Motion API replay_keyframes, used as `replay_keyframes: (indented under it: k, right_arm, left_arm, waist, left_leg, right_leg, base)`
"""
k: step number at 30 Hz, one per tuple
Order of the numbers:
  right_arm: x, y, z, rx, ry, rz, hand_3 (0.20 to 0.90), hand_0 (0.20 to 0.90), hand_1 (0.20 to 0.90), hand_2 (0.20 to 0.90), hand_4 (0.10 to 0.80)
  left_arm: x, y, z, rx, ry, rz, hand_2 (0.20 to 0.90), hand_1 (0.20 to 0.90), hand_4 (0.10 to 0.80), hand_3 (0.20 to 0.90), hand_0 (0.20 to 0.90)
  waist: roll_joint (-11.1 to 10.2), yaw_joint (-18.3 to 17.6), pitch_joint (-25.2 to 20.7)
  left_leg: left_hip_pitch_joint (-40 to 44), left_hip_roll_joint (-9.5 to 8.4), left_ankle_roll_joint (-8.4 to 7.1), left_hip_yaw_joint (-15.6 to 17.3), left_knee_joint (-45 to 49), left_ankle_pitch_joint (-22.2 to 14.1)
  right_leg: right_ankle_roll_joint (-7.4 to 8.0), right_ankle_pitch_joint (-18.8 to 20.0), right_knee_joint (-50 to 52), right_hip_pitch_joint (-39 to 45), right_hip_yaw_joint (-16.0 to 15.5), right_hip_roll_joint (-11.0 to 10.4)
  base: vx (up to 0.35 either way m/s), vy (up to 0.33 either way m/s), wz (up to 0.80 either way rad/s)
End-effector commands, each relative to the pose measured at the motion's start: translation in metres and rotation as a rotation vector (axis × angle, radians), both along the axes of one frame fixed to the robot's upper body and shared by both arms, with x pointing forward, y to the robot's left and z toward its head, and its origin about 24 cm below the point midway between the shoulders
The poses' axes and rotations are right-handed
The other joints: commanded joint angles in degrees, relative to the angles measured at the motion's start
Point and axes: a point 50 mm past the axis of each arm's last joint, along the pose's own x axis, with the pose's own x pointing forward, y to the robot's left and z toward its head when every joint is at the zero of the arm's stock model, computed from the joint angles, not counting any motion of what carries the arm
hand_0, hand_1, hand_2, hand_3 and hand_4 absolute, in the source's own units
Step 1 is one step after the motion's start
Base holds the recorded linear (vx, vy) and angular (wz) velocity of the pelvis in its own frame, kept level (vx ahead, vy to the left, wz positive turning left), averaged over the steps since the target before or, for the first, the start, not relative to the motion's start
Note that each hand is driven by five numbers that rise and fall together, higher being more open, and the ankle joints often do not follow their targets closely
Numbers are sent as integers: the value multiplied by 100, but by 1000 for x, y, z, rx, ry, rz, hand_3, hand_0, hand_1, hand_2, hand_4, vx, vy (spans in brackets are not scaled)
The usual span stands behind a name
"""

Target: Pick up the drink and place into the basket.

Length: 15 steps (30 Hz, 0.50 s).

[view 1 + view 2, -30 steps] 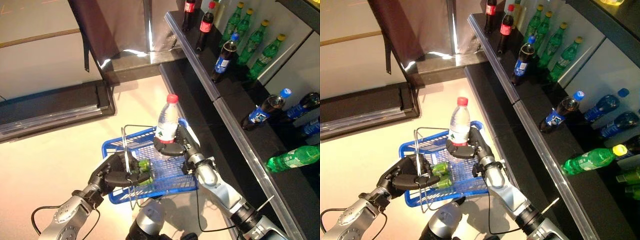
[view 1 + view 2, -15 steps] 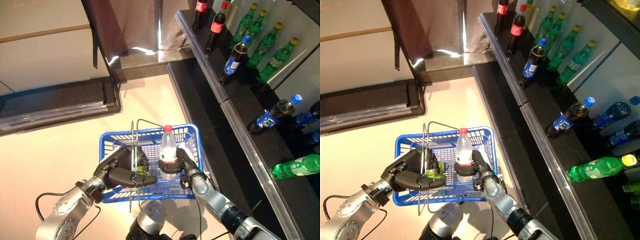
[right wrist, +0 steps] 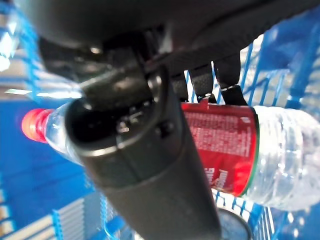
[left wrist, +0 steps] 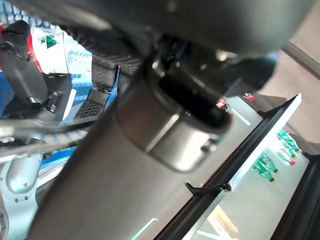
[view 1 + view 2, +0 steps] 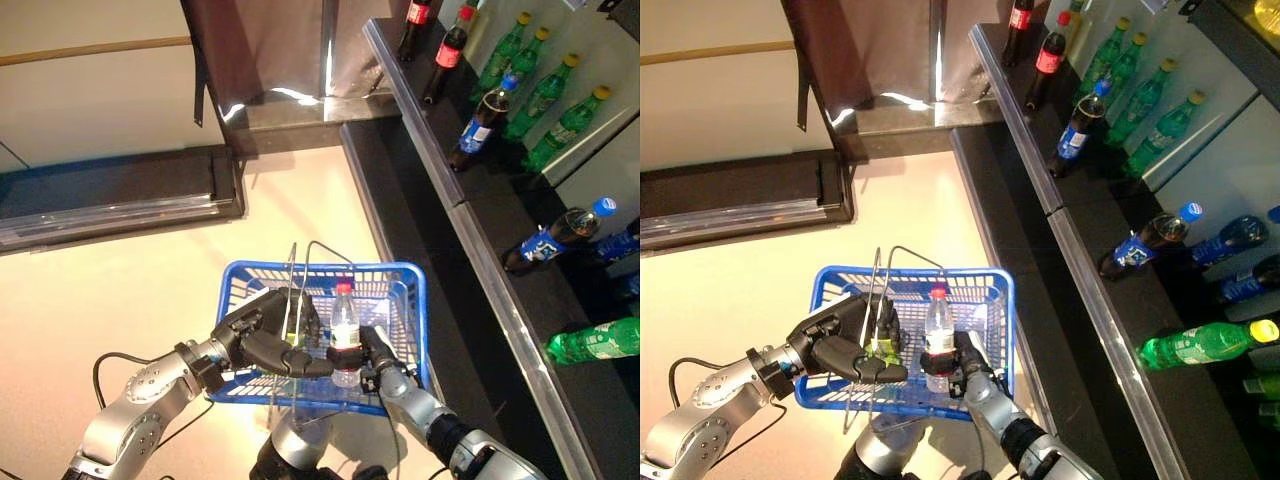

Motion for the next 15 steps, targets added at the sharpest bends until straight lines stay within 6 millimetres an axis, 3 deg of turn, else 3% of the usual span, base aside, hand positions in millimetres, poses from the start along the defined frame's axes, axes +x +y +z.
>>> replay_keyframes:
  k: [1,6,13,14,15]
  right_arm:
    - [29,42,42,151,-154,103,200,300,300,300,100]
    - [35,29,33,207,-66,-20,200,300,300,300,100]
    - [36,17,19,429,113,-247,200,300,300,300,100]
    - [35,17,18,429,120,-257,227,324,324,324,127]
    - [35,17,18,432,124,-259,414,484,484,484,314]
  left_arm:
    - [-12,-47,118,-324,-612,-265,300,300,100,200,300]
    - [-7,-49,127,-330,-636,-256,300,300,100,200,300]
    - [0,-53,138,-316,-654,-242,300,300,100,200,300]
    - [1,-54,140,-315,-655,-236,300,300,100,200,300]
    - [1,-54,140,-315,-655,-232,300,300,100,200,300]
  waist:
    - [13,-94,-371]
    - [-9,-25,-246]
    - [-81,6,-140]
    - [-91,4,-141]
    - [-96,2,-141]
  left_leg:
    - [-428,-388,347,226,197,327]
    - [-518,-389,372,147,142,361]
    - [-518,-348,384,112,179,322]
    - [-507,-342,390,111,176,317]
    - [-501,-336,392,111,174,316]
  right_leg:
    - [-314,250,-381,636,-44,491]
    - [-297,308,-419,553,-87,513]
    - [-319,308,-348,528,-77,544]
    - [-325,302,-336,524,-71,544]
    - [-327,300,-329,521,-67,545]
  base:
    - [0,0,0]
    - [-43,-25,2]
    - [7,-21,8]
    - [0,0,0]
    - [0,0,0]
